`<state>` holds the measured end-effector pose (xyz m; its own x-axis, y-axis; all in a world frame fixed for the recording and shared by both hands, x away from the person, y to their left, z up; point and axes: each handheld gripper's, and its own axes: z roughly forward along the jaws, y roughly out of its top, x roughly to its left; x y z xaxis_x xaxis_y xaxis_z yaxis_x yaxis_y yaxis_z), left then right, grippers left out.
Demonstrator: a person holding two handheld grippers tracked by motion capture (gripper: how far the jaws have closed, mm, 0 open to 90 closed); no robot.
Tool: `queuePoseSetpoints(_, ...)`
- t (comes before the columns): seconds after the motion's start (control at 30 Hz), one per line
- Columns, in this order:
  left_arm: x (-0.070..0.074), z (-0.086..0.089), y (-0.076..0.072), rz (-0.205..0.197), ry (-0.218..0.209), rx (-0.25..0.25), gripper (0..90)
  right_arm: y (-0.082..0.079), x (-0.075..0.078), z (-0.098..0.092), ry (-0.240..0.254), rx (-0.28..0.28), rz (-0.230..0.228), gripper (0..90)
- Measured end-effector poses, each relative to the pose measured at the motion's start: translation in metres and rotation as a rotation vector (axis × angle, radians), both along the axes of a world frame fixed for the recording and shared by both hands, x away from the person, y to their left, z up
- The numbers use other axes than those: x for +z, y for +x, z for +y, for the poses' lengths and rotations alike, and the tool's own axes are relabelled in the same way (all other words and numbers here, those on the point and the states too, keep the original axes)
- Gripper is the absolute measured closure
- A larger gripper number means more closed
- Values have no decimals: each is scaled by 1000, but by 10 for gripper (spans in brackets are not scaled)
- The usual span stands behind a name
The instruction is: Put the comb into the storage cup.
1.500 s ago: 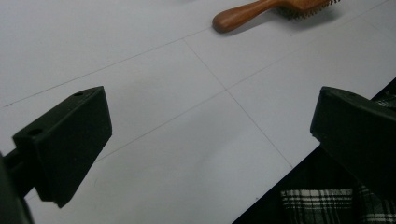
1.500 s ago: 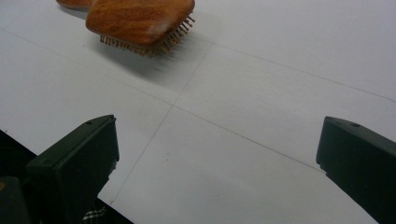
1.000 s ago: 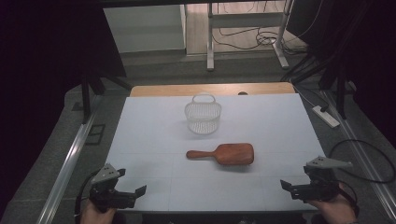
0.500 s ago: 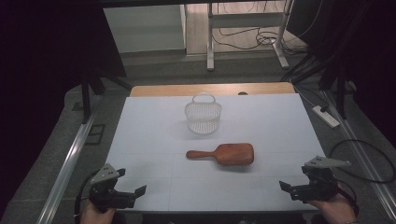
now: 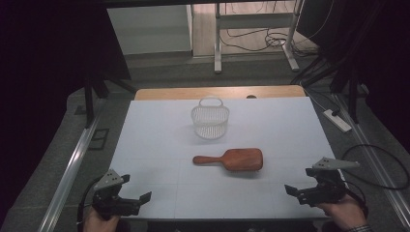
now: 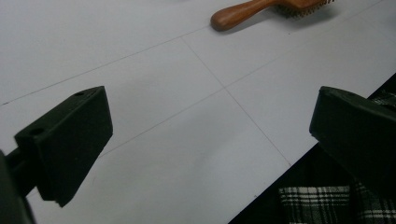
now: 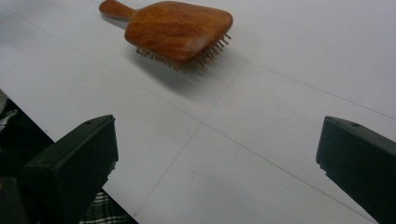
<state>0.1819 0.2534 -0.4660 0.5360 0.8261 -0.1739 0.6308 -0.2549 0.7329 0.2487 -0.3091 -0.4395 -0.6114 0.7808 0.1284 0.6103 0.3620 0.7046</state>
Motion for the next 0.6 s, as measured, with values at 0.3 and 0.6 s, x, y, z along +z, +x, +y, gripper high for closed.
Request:
queuePoseSetpoints(0.3,0,0,0,0,0,0,5,7,0,11,-19,36,8,0)
queuePoseSetpoints(0.6,0,0,0,2,0,-1,5,14,-1,23,-48,64,11,0)
